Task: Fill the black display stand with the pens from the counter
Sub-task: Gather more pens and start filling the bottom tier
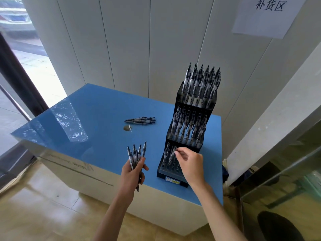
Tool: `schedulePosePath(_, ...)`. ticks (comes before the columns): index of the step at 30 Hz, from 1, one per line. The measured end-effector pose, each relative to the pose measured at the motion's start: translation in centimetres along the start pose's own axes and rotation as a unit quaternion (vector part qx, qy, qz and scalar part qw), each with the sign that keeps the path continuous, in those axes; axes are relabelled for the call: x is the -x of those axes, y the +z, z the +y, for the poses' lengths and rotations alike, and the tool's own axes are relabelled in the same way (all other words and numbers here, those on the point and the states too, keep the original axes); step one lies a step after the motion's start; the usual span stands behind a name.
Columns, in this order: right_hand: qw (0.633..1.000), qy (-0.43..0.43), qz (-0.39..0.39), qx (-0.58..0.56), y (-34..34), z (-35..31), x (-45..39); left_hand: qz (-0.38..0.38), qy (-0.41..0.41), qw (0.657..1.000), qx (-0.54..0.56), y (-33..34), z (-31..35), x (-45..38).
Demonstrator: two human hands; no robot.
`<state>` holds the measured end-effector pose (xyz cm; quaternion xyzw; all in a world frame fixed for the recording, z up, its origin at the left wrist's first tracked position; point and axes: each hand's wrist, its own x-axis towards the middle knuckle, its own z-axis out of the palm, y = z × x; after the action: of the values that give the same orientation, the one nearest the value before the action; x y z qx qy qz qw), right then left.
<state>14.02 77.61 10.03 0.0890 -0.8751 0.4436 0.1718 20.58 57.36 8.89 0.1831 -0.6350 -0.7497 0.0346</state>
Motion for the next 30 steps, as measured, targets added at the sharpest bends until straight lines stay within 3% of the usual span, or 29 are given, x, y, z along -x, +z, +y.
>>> schedulePosePath(18, 0.996, 0.051, -0.071, 0.025, 0.6, 1.3, 0.2, -0.009, -0.024, 0.999, 0.03, 2.0, 0.3, 0.3)
schedulePosePath(23, 0.993, 0.07, -0.069, -0.066, -0.8, -0.3, -0.7, -0.015, -0.011, 1.0, 0.022, 3.2, 0.8, -0.1)
schedulePosePath(27, 0.945, 0.182, -0.131, -0.238, -2.0, -2.4, -1.2, -0.037, 0.003, 0.999, -0.007, 4.7, 1.0, -0.1)
schedulePosePath(30, 0.926, 0.209, -0.133, -0.283, -2.4, -2.7, -1.0, -0.064, 0.021, 0.996, -0.057, 5.7, 0.8, 0.2)
